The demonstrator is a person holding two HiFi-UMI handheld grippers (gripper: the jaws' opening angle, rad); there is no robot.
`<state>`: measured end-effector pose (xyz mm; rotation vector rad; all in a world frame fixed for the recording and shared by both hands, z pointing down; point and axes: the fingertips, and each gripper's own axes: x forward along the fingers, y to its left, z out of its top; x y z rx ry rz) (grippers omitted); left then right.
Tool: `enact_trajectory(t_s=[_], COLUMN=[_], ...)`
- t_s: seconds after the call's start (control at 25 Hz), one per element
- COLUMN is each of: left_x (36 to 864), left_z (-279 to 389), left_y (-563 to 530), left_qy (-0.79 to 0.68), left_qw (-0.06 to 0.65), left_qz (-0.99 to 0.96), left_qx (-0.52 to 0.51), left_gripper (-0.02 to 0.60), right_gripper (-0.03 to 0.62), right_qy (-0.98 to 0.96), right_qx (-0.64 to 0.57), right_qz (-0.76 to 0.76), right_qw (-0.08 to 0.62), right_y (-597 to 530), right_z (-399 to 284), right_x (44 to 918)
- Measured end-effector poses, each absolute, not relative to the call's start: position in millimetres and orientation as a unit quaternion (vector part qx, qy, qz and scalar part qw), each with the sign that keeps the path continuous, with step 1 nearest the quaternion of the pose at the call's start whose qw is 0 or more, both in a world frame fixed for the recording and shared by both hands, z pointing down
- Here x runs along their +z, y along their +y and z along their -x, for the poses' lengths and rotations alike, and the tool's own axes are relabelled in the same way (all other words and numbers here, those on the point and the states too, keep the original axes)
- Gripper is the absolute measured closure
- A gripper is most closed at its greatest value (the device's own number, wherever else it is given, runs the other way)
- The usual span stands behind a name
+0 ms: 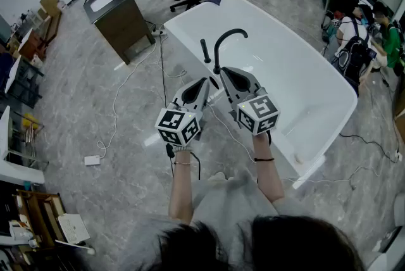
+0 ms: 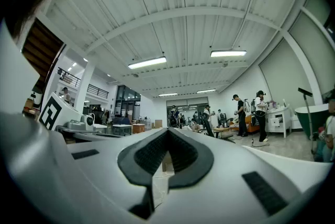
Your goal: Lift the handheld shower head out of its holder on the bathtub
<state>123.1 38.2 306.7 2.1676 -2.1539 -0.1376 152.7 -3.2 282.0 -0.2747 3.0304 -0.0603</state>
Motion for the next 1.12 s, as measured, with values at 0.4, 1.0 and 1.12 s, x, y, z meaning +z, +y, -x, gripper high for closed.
enact_trajectory(t_s=[0.4,1.0,1.12], left_x=[313.2,316.1,319.2], left_z=[-130.1,-147.8,-144.6], left_y=[28.9,12.3,8.5], left_qy=[-0.702,-0.704,-0.706], left_qw=[0.047,0.049,0.052], left_qz=[-0.709,-0.707,-0.705], left_qx=[-0.043,-0.048,-0.046], left_gripper=[0.577,0.577,0.577], right_gripper=[0.595,0.594,0.594], right_qy=[0.995,0.994,0.994], right_qx=[-0.024,-0.019,-0.023], right_qz=[0.092,0.100,0.098], right_qw=[0.044,0.042,0.041], right_y=[-13.6,-32.2,-36.3], right_z=[-161.7,-175.8,-172.6], right_x=[289.0,290.9,294.0])
